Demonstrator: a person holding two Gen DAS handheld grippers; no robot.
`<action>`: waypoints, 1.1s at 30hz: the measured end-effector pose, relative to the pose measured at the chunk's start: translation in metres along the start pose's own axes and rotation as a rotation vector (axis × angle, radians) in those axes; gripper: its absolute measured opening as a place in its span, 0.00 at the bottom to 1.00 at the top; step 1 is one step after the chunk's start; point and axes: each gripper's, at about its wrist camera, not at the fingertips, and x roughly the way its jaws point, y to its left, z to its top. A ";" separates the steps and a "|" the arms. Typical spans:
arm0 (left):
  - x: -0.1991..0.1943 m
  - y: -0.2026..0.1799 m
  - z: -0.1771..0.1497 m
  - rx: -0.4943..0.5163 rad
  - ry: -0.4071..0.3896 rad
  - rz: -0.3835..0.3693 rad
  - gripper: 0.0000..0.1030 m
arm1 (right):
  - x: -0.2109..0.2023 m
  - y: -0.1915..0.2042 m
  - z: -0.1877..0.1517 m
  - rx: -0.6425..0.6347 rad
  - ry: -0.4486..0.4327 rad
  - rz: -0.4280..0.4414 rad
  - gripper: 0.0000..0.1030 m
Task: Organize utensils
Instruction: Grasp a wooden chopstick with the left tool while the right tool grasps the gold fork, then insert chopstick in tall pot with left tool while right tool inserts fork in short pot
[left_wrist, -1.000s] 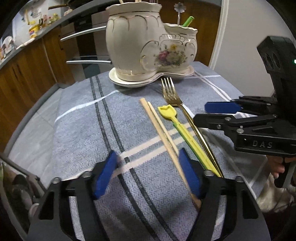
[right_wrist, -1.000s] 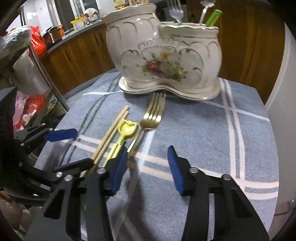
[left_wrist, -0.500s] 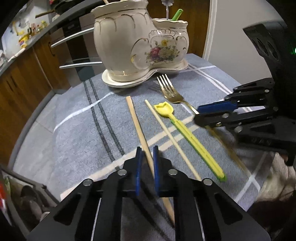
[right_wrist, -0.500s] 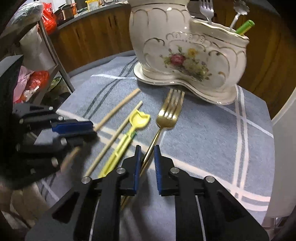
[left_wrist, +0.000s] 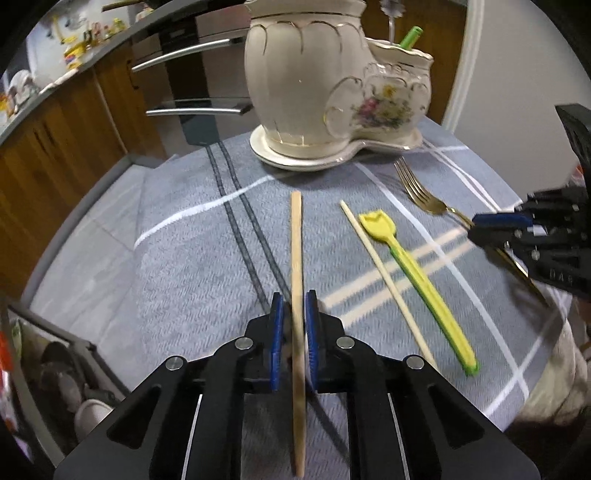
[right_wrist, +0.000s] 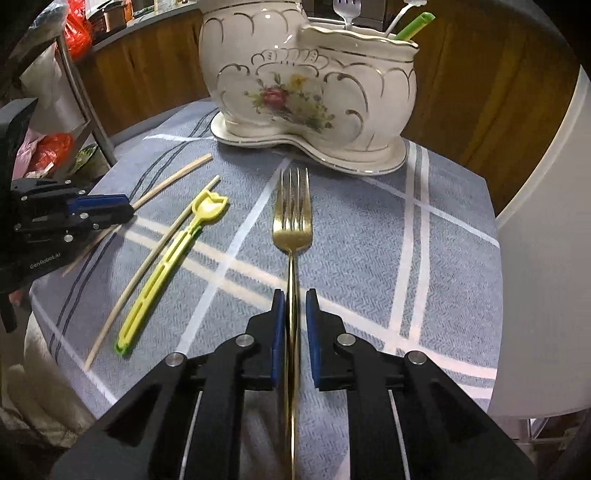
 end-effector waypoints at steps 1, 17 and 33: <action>0.001 0.000 0.001 -0.007 -0.006 0.007 0.13 | 0.000 0.003 0.001 0.006 -0.003 0.000 0.11; 0.009 0.006 0.010 -0.042 -0.051 -0.024 0.06 | -0.003 -0.004 -0.003 0.057 -0.074 0.055 0.05; -0.073 0.013 0.015 -0.034 -0.339 -0.107 0.06 | -0.092 -0.001 -0.009 -0.022 -0.430 0.050 0.05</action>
